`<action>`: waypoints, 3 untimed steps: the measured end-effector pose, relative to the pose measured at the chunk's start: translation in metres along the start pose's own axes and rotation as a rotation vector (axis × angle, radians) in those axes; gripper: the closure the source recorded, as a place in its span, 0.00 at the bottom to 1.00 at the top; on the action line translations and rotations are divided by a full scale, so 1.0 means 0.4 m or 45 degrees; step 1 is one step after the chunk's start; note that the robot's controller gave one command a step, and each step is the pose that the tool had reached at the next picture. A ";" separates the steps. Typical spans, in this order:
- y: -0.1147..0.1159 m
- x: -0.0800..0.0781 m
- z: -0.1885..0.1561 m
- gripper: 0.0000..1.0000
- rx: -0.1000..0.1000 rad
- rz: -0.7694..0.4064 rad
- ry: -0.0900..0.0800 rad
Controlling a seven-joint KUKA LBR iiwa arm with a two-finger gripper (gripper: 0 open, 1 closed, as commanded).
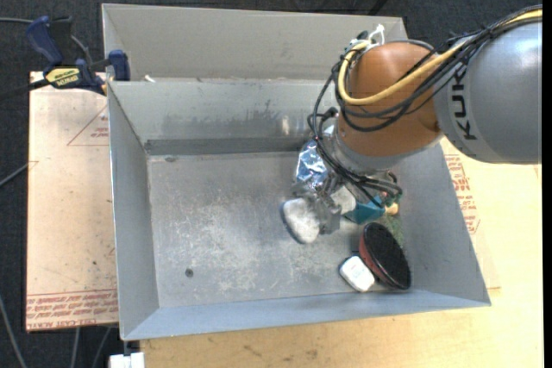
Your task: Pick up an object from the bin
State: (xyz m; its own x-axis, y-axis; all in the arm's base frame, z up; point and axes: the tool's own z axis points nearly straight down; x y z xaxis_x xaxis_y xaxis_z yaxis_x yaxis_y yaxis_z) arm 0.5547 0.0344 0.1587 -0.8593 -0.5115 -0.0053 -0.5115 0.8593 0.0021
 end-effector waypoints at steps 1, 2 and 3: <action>-0.010 -0.019 0.015 1.00 0.002 -0.036 -0.002; -0.052 0.008 -0.384 1.00 -0.001 -0.171 -0.001; -0.060 0.025 -0.535 1.00 0.000 -0.183 -0.002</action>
Offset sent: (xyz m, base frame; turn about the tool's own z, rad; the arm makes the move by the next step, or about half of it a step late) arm 0.0007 -0.0294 0.2254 -0.1496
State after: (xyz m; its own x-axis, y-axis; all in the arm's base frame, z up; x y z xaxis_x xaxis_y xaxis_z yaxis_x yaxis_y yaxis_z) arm 0.5579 0.0076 0.3725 -0.7772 -0.6292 -0.0075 -0.6293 0.7772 0.0015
